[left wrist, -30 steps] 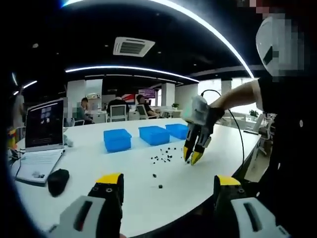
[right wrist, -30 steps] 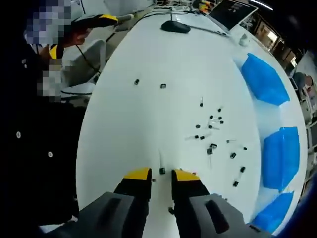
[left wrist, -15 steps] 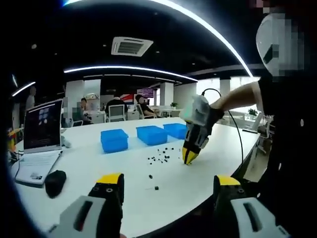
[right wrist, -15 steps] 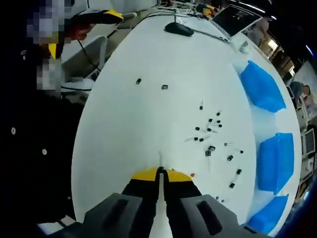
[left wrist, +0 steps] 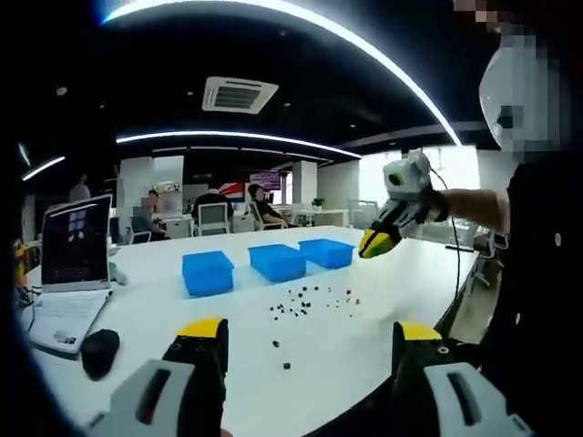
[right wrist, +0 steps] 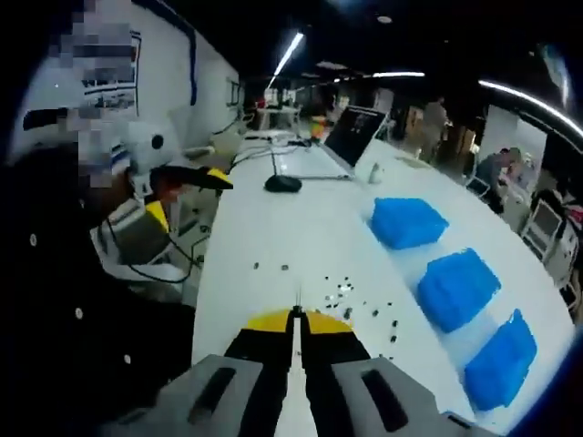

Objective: Pick up the resistors one by one and place each resistor into its matching bin, sorting the parts by color and model until every resistor is separated into the correct bin for its type

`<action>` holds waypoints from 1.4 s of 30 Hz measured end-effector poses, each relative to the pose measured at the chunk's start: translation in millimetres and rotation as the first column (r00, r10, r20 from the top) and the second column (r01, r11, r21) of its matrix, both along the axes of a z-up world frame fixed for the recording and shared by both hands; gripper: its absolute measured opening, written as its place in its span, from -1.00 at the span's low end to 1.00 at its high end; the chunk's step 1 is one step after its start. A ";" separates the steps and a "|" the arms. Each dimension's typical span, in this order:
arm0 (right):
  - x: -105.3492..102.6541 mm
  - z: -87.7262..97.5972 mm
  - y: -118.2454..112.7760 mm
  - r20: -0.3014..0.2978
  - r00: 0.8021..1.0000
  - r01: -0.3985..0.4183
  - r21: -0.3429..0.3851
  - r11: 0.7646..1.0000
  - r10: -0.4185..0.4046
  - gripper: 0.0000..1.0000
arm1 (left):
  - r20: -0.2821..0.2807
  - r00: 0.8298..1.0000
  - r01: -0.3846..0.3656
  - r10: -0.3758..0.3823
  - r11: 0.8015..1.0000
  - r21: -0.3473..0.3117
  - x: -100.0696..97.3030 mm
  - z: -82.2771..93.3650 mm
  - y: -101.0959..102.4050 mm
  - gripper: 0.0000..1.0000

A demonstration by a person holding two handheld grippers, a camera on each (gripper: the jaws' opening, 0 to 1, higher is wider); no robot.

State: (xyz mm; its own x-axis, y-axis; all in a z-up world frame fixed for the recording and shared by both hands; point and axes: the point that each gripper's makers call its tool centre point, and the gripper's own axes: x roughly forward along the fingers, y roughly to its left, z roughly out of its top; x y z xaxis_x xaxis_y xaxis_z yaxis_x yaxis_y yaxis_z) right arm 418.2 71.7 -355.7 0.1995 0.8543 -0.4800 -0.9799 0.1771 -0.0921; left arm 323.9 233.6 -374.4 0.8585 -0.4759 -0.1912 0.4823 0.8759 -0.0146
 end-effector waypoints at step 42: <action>211.3 76.3 171.5 0.066 0.934 0.300 0.394 0.869 -0.352 -0.87 | 0.091 0.992 -0.092 0.093 0.996 -0.012 0.1 22.9 26.6 0.49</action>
State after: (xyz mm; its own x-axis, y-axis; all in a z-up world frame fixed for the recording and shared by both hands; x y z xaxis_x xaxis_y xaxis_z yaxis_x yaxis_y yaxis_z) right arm 629.5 243.2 -279.4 0.5360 0.8394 -0.0903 -0.8440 0.5305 -0.0788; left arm 323.9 260.2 -351.4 0.9126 -0.3948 -0.1066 0.3989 0.9168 0.0190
